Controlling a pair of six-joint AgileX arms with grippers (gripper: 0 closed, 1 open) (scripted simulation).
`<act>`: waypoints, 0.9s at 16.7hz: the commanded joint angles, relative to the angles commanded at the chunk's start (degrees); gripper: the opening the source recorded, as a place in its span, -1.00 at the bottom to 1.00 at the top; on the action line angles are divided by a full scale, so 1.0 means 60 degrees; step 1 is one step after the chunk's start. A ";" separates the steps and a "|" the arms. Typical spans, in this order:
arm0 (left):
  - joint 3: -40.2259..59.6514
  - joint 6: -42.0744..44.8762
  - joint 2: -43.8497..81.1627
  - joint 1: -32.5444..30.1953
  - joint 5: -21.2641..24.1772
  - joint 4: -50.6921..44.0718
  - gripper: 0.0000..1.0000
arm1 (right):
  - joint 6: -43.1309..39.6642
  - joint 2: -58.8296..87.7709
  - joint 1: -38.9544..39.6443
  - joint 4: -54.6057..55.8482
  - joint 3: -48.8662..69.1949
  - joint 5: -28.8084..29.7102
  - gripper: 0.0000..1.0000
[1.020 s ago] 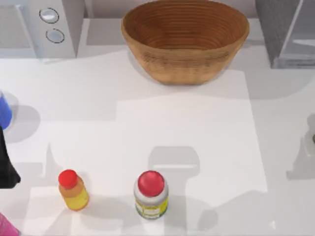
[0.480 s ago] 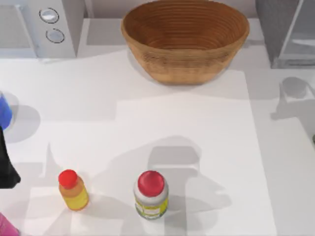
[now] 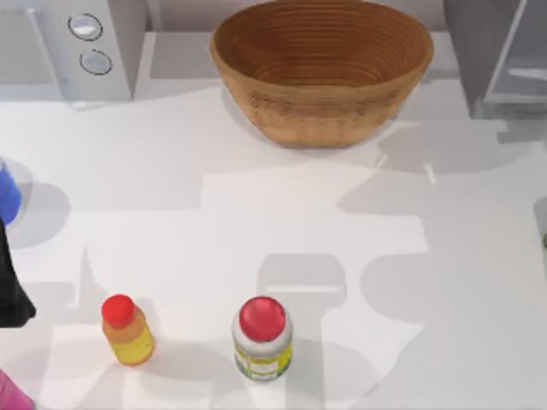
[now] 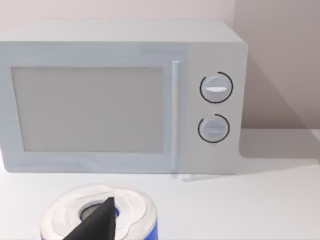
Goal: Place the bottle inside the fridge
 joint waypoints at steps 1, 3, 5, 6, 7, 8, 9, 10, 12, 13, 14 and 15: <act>0.0000 0.0000 0.0000 0.0000 0.0000 0.0000 1.00 | 0.0006 0.0679 -0.0167 0.0336 0.0303 0.0009 -0.98; 0.0000 0.0000 0.0000 0.0000 0.0000 0.0000 1.00 | 0.0016 0.1740 -0.0465 0.0896 0.0809 0.0044 -0.98; 0.0000 0.0000 0.0000 0.0000 0.0000 0.0000 1.00 | 0.0024 0.2401 -0.0678 0.1277 0.1155 0.0081 -0.98; 0.0000 0.0000 0.0000 0.0000 0.0000 0.0000 1.00 | 0.0026 0.2578 -0.0740 0.1385 0.1252 0.0094 -0.98; 0.0000 0.0000 0.0000 0.0000 0.0000 0.0000 1.00 | 0.0027 0.2655 -0.0767 0.1431 0.1294 0.0100 -0.98; 0.0000 0.0000 0.0000 0.0000 0.0000 0.0000 1.00 | 0.0027 0.2655 -0.0767 0.1431 0.1294 0.0100 -0.98; 0.0000 0.0000 0.0000 0.0000 0.0000 0.0000 1.00 | 0.0027 0.2655 -0.0767 0.1431 0.1294 0.0100 -0.98; 0.0000 0.0000 0.0000 0.0000 0.0000 0.0000 1.00 | 0.0027 0.2655 -0.0767 0.1431 0.1294 0.0100 -0.98; 0.0000 0.0000 0.0000 0.0000 0.0000 0.0000 1.00 | 0.0041 0.2678 -0.0707 0.1382 0.1264 0.0095 -0.98; 0.0000 0.0000 0.0000 0.0000 0.0000 0.0000 1.00 | 0.0039 0.2795 -0.0662 0.1263 0.1385 0.0100 -0.98; 0.0000 0.0000 0.0000 0.0000 0.0000 0.0000 1.00 | 0.0033 0.2988 -0.0622 0.1074 0.1599 0.0125 -0.98; 0.0000 0.0000 0.0000 0.0000 0.0000 0.0000 1.00 | 0.0022 0.3219 -0.0584 0.0891 0.1914 0.0165 -0.98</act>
